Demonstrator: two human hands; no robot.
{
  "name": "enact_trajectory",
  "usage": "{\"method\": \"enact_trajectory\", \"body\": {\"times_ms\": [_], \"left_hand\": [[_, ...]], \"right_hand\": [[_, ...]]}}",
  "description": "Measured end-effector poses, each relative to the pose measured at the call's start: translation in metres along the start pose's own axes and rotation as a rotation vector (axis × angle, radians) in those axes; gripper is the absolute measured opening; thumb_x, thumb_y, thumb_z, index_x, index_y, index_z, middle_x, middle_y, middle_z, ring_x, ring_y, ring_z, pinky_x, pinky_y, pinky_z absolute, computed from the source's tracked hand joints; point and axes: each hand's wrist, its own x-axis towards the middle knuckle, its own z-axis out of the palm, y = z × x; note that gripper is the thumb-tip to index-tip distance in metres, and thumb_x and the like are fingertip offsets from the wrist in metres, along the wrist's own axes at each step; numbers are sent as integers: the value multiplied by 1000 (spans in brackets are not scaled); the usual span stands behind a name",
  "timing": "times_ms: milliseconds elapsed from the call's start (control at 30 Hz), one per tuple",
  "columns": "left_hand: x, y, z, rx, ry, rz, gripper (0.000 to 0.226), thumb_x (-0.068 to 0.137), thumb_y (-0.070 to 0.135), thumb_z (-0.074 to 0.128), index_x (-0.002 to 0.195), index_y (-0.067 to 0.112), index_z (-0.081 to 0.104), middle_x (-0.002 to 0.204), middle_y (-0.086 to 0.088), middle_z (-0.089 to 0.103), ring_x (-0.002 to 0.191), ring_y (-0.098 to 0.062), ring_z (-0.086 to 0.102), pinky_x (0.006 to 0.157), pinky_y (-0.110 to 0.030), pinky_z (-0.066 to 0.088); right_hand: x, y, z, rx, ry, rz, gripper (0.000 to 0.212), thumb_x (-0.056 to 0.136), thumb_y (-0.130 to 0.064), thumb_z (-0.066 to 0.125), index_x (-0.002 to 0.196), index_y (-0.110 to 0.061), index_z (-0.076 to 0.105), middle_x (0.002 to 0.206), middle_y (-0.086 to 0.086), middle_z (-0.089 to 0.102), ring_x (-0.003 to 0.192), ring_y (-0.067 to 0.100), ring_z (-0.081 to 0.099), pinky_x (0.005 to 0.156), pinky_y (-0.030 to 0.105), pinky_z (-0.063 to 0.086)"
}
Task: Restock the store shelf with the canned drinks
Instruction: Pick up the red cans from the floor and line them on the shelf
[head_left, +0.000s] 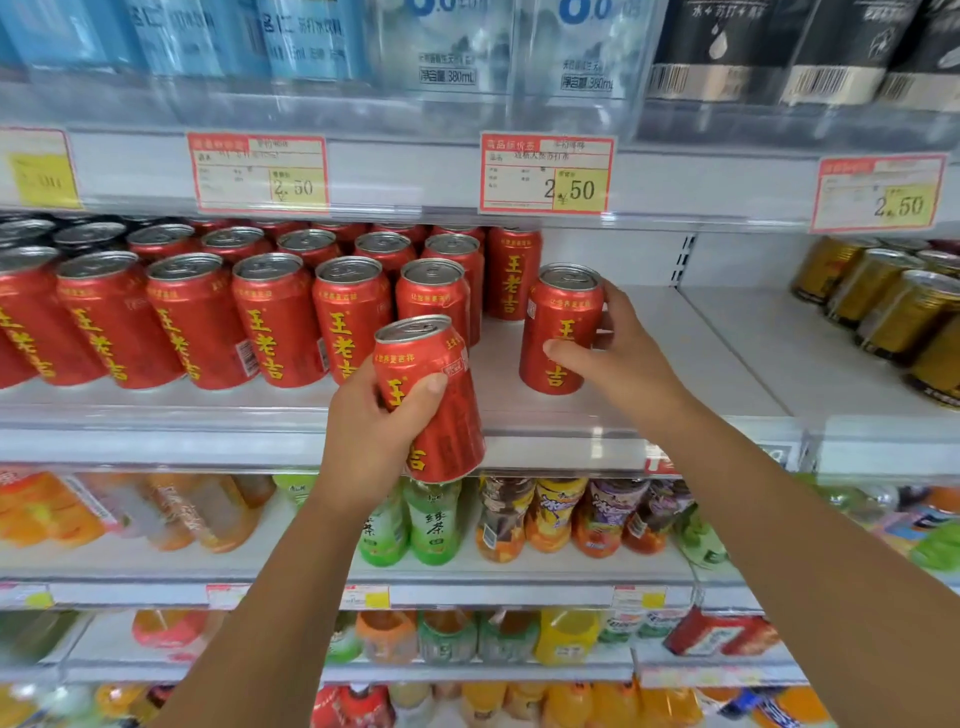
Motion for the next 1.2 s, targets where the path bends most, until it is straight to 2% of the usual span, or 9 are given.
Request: {"method": "enact_trajectory", "body": {"times_ms": [67,200,500,933,1067,1133,1200], "left_hand": [[0,0,0,-1,-15,4,38,66,55,60,93,29,62,80,31,69,77,12,64,65,-4,46],[2,-1,0,-1,-18,8,37,65,55,59,91,29,61,78,31,68,76,12,64,65,-5,46],[3,-3,-2,24,-20,-28,39,65,58,61,93,31,62,82,28,69,79,7,66,67,-8,48],[2,1,-4,22,-58,-68,40,66,60,62,96,33,63,84,24,71,83,4,67,69,-9,49],[0,5,-4,14,-93,-89,45,65,60,63,101,33,63,87,26,70,86,5,67,69,-8,48],[0,8,-5,17,-110,-94,44,67,57,66,102,32,63,89,26,71,87,5,67,69,-8,48],[1,11,-6,14,-122,-106,38,72,49,70,104,30,64,90,25,71,88,5,67,69,-8,48]], "right_hand": [[1,1,-1,-6,-13,16,78,79,-23,76,143,-29,33,131,-3,54,116,15,54,87,25,43],[6,-1,5,-58,-6,2,70,77,-31,79,136,-21,41,131,-1,56,108,13,57,84,22,43],[34,-7,30,-144,10,3,75,80,-42,74,140,-21,36,140,4,51,119,20,55,88,26,42],[50,-5,43,-125,39,30,74,82,-43,72,142,-21,33,138,8,52,122,27,55,97,36,44],[44,-10,39,-163,43,93,85,82,-47,71,148,-20,25,145,10,45,129,27,48,102,39,42],[23,-16,33,-147,145,29,76,85,-43,68,147,-22,29,141,6,49,126,22,50,100,35,43],[-10,-24,26,-65,166,-72,54,87,-27,65,137,-27,43,124,-4,59,114,13,56,96,31,45]]}}
